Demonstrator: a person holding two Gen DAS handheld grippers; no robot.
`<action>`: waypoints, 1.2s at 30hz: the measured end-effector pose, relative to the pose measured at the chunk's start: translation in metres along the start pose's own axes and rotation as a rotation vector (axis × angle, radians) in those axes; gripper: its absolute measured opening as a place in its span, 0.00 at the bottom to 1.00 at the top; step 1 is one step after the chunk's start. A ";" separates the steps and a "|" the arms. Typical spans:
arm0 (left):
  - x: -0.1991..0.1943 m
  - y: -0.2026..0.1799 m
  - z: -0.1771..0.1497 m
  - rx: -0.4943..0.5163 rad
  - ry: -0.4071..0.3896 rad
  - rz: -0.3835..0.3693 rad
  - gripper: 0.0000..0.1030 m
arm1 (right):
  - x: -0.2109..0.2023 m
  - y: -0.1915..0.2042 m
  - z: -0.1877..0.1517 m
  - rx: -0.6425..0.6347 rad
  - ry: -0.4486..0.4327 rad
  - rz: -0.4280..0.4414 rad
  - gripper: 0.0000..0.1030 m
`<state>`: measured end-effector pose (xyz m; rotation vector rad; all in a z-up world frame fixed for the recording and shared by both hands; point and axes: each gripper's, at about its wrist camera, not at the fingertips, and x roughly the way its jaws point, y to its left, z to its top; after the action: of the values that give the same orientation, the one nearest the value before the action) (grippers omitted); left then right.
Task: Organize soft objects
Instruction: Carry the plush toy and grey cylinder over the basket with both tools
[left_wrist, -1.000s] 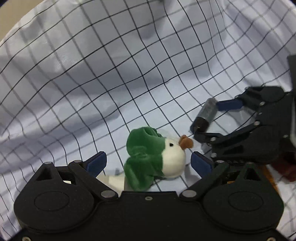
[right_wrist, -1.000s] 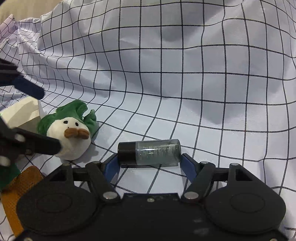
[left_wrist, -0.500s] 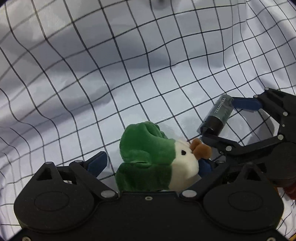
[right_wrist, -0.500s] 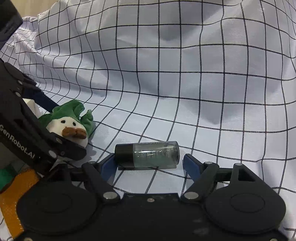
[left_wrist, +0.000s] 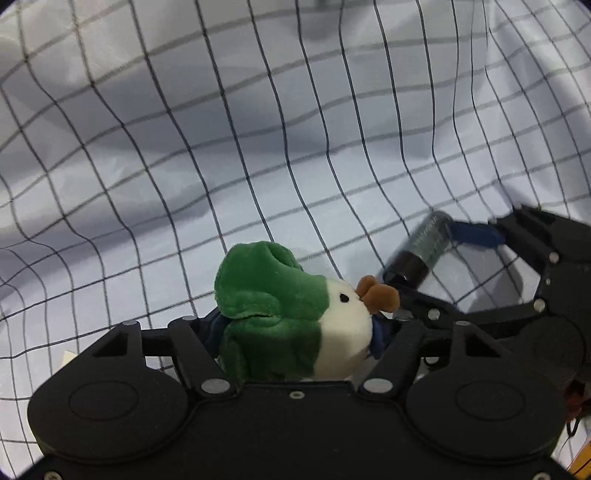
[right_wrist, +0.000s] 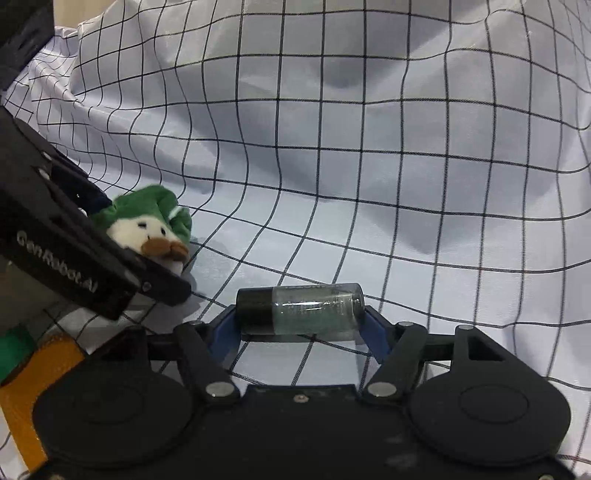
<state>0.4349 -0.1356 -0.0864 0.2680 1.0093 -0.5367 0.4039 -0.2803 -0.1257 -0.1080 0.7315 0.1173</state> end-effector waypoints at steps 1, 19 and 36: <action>-0.004 0.001 0.001 -0.009 -0.007 0.002 0.63 | -0.002 0.000 0.001 0.002 0.001 -0.008 0.66; -0.130 0.007 -0.028 -0.155 -0.168 0.020 0.64 | -0.123 0.048 0.008 0.034 -0.093 -0.046 0.66; -0.254 -0.049 -0.164 -0.268 -0.228 0.092 0.64 | -0.310 0.124 -0.062 0.151 -0.254 -0.001 0.67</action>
<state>0.1825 -0.0262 0.0480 0.0133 0.8312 -0.3352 0.1160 -0.1881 0.0290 0.0504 0.4847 0.0722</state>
